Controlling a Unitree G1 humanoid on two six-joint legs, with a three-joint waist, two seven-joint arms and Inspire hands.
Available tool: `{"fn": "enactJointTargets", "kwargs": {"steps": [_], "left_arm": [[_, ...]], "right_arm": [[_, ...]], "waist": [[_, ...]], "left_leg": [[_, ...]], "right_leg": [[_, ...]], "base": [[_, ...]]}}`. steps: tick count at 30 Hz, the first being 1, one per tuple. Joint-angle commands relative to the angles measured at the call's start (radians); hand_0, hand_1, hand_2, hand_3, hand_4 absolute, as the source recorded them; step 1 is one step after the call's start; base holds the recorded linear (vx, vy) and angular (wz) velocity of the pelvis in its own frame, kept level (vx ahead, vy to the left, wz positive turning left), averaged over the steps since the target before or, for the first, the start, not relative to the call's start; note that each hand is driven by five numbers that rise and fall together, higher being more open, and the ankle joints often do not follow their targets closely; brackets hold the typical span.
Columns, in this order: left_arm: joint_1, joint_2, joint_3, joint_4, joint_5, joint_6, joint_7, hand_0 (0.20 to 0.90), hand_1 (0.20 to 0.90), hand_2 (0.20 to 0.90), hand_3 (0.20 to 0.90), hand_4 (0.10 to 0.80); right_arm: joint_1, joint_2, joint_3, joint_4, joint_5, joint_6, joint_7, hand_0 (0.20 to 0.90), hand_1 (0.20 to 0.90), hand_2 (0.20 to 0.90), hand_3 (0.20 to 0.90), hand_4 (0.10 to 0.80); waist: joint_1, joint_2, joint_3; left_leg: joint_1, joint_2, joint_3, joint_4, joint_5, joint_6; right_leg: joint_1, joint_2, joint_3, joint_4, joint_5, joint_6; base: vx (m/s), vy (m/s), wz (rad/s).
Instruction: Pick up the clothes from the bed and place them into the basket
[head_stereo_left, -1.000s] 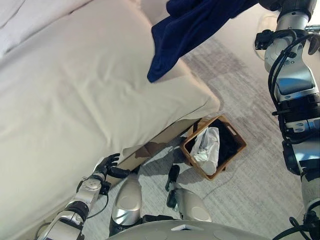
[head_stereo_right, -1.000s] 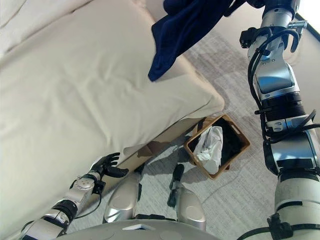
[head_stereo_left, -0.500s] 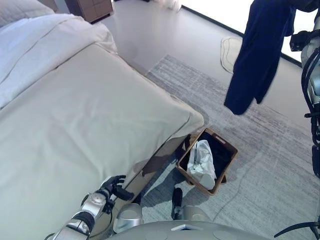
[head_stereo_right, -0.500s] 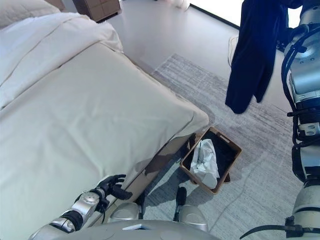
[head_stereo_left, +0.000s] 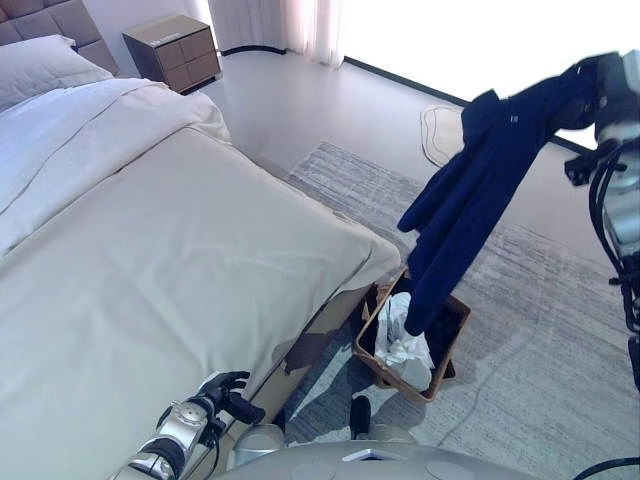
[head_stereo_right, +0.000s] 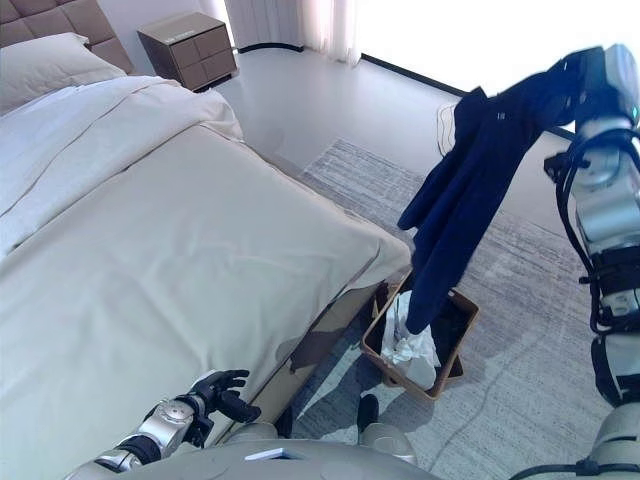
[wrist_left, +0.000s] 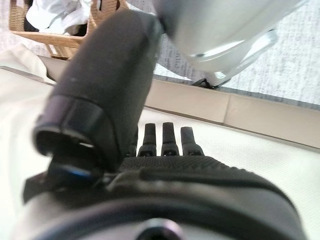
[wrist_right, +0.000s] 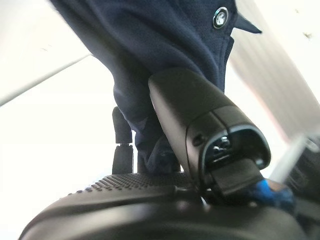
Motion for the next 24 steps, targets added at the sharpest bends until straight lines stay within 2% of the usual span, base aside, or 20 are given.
{"fn": "enactJointTargets", "kwargs": {"steps": [1, 2, 8, 11, 12, 14, 16, 18, 22, 23, 24], "left_arm": [[-0.033, 0.056, -0.027, 0.020, 0.017, -0.043, 0.007, 0.900, 0.900, 0.900, 0.900, 0.800], [-0.034, 0.053, -0.017, 0.014, 0.003, -0.038, 0.014, 0.900, 0.900, 0.900, 0.900, 0.800], [-0.041, 0.037, -0.013, -0.001, -0.041, -0.051, 0.041, 0.900, 0.900, 0.900, 0.900, 0.800], [-0.073, 0.024, -0.034, -0.011, -0.067, -0.071, 0.067, 0.900, 0.900, 0.900, 0.900, 0.800], [-0.076, 0.023, -0.035, -0.011, -0.067, -0.072, 0.068, 0.900, 0.900, 0.900, 0.900, 0.800], [-0.115, 0.010, -0.077, -0.020, -0.087, -0.111, 0.085, 0.900, 0.900, 0.900, 0.900, 0.800], [-0.129, 0.004, -0.088, -0.021, -0.102, -0.126, 0.087, 0.900, 0.900, 0.900, 0.900, 0.800], [-0.170, -0.016, -0.114, -0.065, -0.170, -0.179, 0.105, 0.900, 0.900, 0.900, 0.900, 0.800], [-0.202, -0.018, -0.132, -0.181, -0.220, -0.200, 0.112, 0.900, 0.900, 0.900, 0.900, 0.800], [-0.206, -0.015, -0.138, -0.199, -0.228, -0.205, 0.113, 0.900, 0.900, 0.900, 0.900, 0.800], [-0.209, -0.013, -0.142, -0.215, -0.231, -0.211, 0.117, 0.900, 0.900, 0.900, 0.900, 0.800]], "right_arm": [[-0.036, -0.017, -0.108, -0.100, -0.089, -0.033, -0.047, 0.300, 0.300, 0.300, 0.200, 0.100], [0.022, 0.011, -0.127, -0.119, -0.113, -0.056, -0.057, 0.300, 0.300, 0.300, 0.200, 0.100], [0.084, 0.093, -0.133, -0.139, -0.131, -0.122, -0.056, 0.300, 0.300, 0.300, 0.200, 0.100], [0.037, 0.115, -0.074, -0.068, -0.117, -0.130, -0.073, 0.300, 0.300, 0.300, 0.200, 0.100], [0.032, 0.116, -0.071, -0.064, -0.114, -0.132, -0.076, 0.300, 0.300, 0.300, 0.200, 0.100], [-0.030, 0.138, -0.028, -0.019, -0.032, -0.136, -0.094, 0.300, 0.300, 0.300, 0.200, 0.100], [-0.057, 0.140, -0.014, -0.006, -0.014, -0.133, -0.087, 0.300, 0.300, 0.300, 0.200, 0.100], [-0.147, 0.161, 0.042, 0.061, -0.023, -0.140, -0.094, 0.300, 0.300, 0.300, 0.200, 0.100], [-0.230, 0.197, 0.084, 0.158, -0.011, -0.088, -0.107, 0.300, 0.300, 0.300, 0.200, 0.100], [-0.250, 0.203, 0.096, 0.187, -0.007, -0.073, -0.110, 0.780, 0.780, 0.780, 0.760, 0.660], [-0.271, 0.210, 0.110, 0.217, -0.004, -0.059, -0.113, 0.900, 0.900, 0.900, 0.900, 0.800]], "waist": [[-0.011, -0.017, -0.023], [-0.023, -0.006, -0.003], [-0.045, 0.032, 0.073], [-0.039, 0.055, 0.147], [-0.040, 0.055, 0.150], [-0.043, 0.085, 0.217], [-0.048, 0.095, 0.231], [-0.052, 0.124, 0.299], [-0.028, 0.150, 0.346], [-0.019, 0.156, 0.346], [-0.010, 0.161, 0.346]], "left_leg": [[-0.009, -0.024, -0.022, 0.108, -0.143, 0.018], [-0.019, -0.024, -0.022, 0.114, -0.143, 0.020], [-0.060, -0.027, -0.033, 0.117, -0.128, 0.014], [-0.125, -0.034, -0.052, 0.143, -0.116, 0.008], [-0.130, -0.034, -0.053, 0.146, -0.116, 0.008], [-0.193, -0.041, -0.063, 0.182, -0.107, 0.002], [-0.217, -0.044, -0.063, 0.203, -0.108, 0.000], [-0.327, -0.049, -0.067, 0.313, -0.111, -0.002], [-0.452, -0.056, -0.073, 0.410, -0.120, 0.009], [-0.486, -0.058, -0.075, 0.424, -0.119, 0.012], [-0.524, -0.062, -0.077, 0.440, -0.118, 0.016]], "right_leg": [[0.005, -0.002, -0.019, 0.135, -0.118, 0.002], [-0.010, 0.000, -0.013, 0.144, -0.119, 0.000], [-0.064, -0.001, -0.005, 0.168, -0.121, -0.009], [-0.121, -0.008, -0.015, 0.201, -0.129, -0.020], [-0.126, -0.009, -0.016, 0.204, -0.129, -0.020], [-0.194, -0.012, -0.018, 0.241, -0.132, -0.031], [-0.220, -0.015, -0.016, 0.260, -0.136, -0.035], [-0.327, -0.023, 0.001, 0.363, -0.151, -0.050], [-0.447, -0.026, -0.005, 0.484, -0.191, -0.065], [-0.480, -0.025, -0.007, 0.504, -0.197, -0.068], [-0.521, -0.023, -0.008, 0.532, -0.205, -0.071]], "base": [[-0.043, -0.049, -0.04], [-0.038, -0.039, -0.04], [-0.095, -0.035, -0.06], [-0.189, -0.087, 0.02], [-0.225, -0.104, 0.07], [-0.212, -0.023, 0.12], [-0.128, 0.057, 0.00], [-0.146, 0.055, -0.11], [-0.053, -0.027, 0.03], [-0.076, -0.049, 0.20], [-0.076, -0.044, 0.22]]}}
